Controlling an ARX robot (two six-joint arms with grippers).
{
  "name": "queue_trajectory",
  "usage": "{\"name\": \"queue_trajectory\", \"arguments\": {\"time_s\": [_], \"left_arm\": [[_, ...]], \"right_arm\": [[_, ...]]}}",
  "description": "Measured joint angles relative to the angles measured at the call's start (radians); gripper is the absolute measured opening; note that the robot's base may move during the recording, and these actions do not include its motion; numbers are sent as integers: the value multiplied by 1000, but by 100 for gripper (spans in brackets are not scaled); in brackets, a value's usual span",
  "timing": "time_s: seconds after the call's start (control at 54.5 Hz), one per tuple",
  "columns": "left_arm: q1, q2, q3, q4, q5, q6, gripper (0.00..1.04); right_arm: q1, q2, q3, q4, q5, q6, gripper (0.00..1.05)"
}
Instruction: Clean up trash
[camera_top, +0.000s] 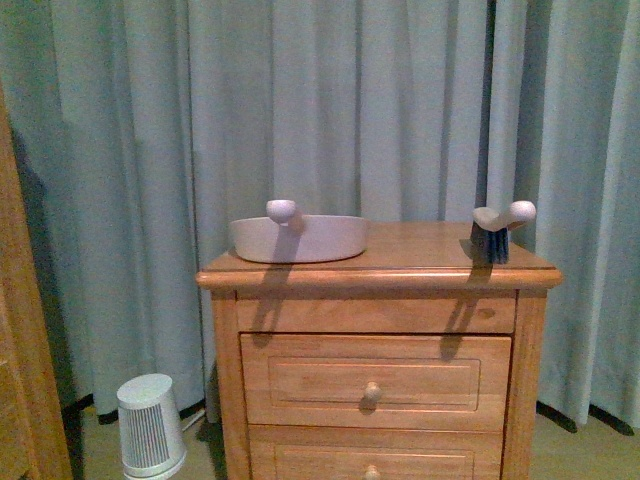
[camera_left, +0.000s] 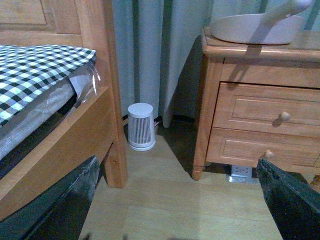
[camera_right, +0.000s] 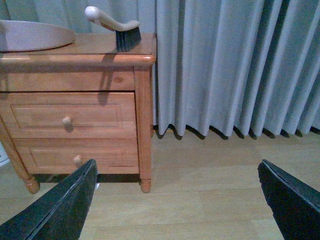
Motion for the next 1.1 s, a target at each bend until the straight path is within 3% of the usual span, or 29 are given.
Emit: {"name": "queue_trajectory", "arguments": {"time_s": [1.102], "left_arm": [[0,0,0,0,0,0,97]], "right_arm": [[0,0,0,0,0,0,97]]}}
